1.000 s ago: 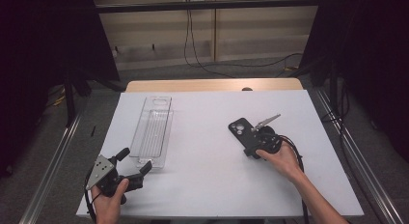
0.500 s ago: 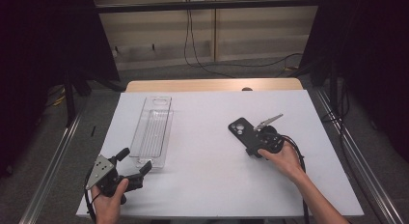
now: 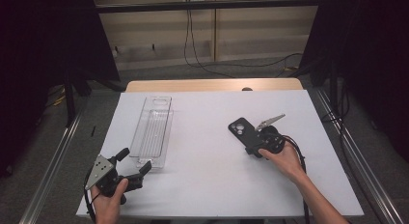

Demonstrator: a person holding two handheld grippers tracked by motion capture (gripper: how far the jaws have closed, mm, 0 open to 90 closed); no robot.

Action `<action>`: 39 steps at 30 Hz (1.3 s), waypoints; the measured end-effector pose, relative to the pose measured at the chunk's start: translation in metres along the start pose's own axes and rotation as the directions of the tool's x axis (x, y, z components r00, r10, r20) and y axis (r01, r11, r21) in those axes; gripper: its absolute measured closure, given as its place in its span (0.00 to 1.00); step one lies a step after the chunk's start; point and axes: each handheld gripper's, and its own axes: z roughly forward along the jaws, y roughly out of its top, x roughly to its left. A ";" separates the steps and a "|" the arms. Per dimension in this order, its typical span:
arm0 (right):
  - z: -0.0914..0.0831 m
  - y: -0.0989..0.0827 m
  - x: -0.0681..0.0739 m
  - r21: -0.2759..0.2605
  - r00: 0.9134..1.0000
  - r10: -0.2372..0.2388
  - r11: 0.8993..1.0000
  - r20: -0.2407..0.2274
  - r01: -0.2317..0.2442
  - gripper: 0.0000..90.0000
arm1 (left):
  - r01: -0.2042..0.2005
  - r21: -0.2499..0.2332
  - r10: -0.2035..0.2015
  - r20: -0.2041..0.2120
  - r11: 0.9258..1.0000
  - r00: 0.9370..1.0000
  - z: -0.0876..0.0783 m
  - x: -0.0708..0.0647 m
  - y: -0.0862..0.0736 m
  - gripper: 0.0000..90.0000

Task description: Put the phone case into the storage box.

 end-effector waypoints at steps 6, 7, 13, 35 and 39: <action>-0.009 0.001 0.003 -0.078 1.000 -0.025 0.997 -0.001 0.025 0.84 | 0.000 0.001 0.000 0.004 1.000 1.000 0.000 -0.001 0.000 0.04; -0.010 0.002 0.003 -0.083 1.000 -0.027 0.996 0.000 0.027 0.81 | 0.001 0.000 -0.001 0.004 1.000 1.000 0.000 -0.001 0.000 0.04; -0.015 0.003 0.007 -0.125 0.999 -0.039 0.991 0.029 0.042 0.57 | 0.004 -0.001 -0.004 -0.001 1.000 1.000 0.000 0.000 0.000 0.04; -0.027 0.000 -0.001 -0.224 0.994 0.046 0.974 0.101 -0.023 0.07 | -0.003 0.002 0.003 -0.001 1.000 1.000 0.000 0.001 0.000 0.04; -0.033 -0.003 -0.007 -0.231 0.992 0.069 0.972 0.107 -0.042 0.08 | 0.000 -0.001 0.000 -0.002 1.000 1.000 -0.001 0.000 0.000 0.04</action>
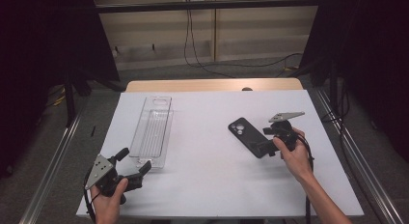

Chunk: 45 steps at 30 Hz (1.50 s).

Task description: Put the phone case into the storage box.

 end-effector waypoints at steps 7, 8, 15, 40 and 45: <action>-0.002 0.001 -0.014 0.004 0.999 0.038 0.999 0.001 -0.038 0.07 | 0.004 -0.003 -0.004 0.000 1.000 1.000 0.000 0.001 0.000 0.04; -0.002 0.003 -0.014 0.011 0.999 0.035 0.999 0.005 -0.036 0.06 | 0.004 -0.003 -0.004 0.001 1.000 1.000 0.000 0.000 0.000 0.04; 0.006 0.007 -0.021 0.033 0.997 0.026 0.999 0.068 -0.028 0.05 | 0.004 -0.007 -0.004 0.000 1.000 1.000 -0.001 0.001 0.001 0.04; 0.046 0.038 -0.037 0.226 0.999 0.028 0.974 0.016 -0.030 0.04 | 0.003 0.000 -0.003 0.008 1.000 1.000 0.003 0.000 0.000 0.04; 0.054 0.041 -0.035 0.273 1.000 0.009 0.962 0.003 -0.009 0.06 | 0.007 0.002 -0.007 0.009 1.000 1.000 0.003 0.000 -0.001 0.04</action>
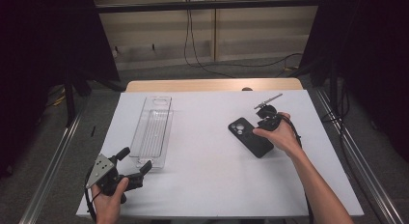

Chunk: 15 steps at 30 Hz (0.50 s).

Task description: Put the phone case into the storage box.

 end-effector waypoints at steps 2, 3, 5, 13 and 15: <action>0.002 0.001 0.000 0.015 1.000 -0.002 1.000 0.009 0.002 0.06 | -0.004 0.001 0.004 0.000 1.000 1.000 0.000 0.000 0.000 0.04; 0.003 0.001 0.000 0.026 1.000 -0.004 1.000 0.011 0.004 0.06 | -0.004 0.001 0.004 -0.001 1.000 1.000 0.000 0.001 0.000 0.04; 0.005 0.000 -0.001 0.037 1.000 -0.009 0.999 0.015 0.008 0.06 | -0.007 0.001 0.007 0.000 1.000 1.000 0.000 0.001 0.000 0.04; 0.011 0.000 0.002 0.073 1.000 -0.023 0.997 0.006 0.022 0.08 | -0.003 0.001 0.003 -0.002 1.000 1.000 0.000 0.001 0.000 0.04; 0.013 0.001 0.003 0.085 0.999 -0.030 0.996 0.016 0.028 0.08 | -0.005 0.002 0.005 -0.001 1.000 1.000 0.000 0.001 0.000 0.04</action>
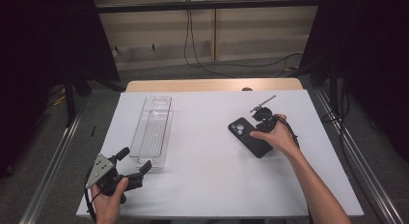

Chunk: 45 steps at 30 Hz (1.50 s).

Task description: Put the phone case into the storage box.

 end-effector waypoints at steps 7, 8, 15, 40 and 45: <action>0.003 0.001 0.004 0.023 0.999 -0.026 0.999 0.022 0.025 0.07 | -0.001 -0.001 0.001 -0.002 1.000 1.000 0.000 0.001 0.000 0.04; 0.003 0.001 0.004 0.026 0.999 -0.034 0.999 0.024 0.034 0.06 | -0.002 -0.001 0.002 -0.002 1.000 1.000 0.000 0.001 0.000 0.04; 0.007 0.001 0.010 0.053 0.996 -0.071 0.996 0.050 0.069 0.02 | -0.002 0.003 0.002 -0.001 1.000 1.000 0.000 0.001 0.000 0.04; 0.009 0.001 0.017 0.079 0.987 -0.109 0.992 0.119 0.100 0.10 | 0.000 0.000 0.000 -0.001 1.000 1.000 0.000 0.000 0.000 0.04; 0.008 0.002 0.019 0.086 0.987 -0.105 0.992 0.124 0.095 0.12 | 0.000 0.000 0.000 0.000 1.000 1.000 0.000 0.000 0.000 0.04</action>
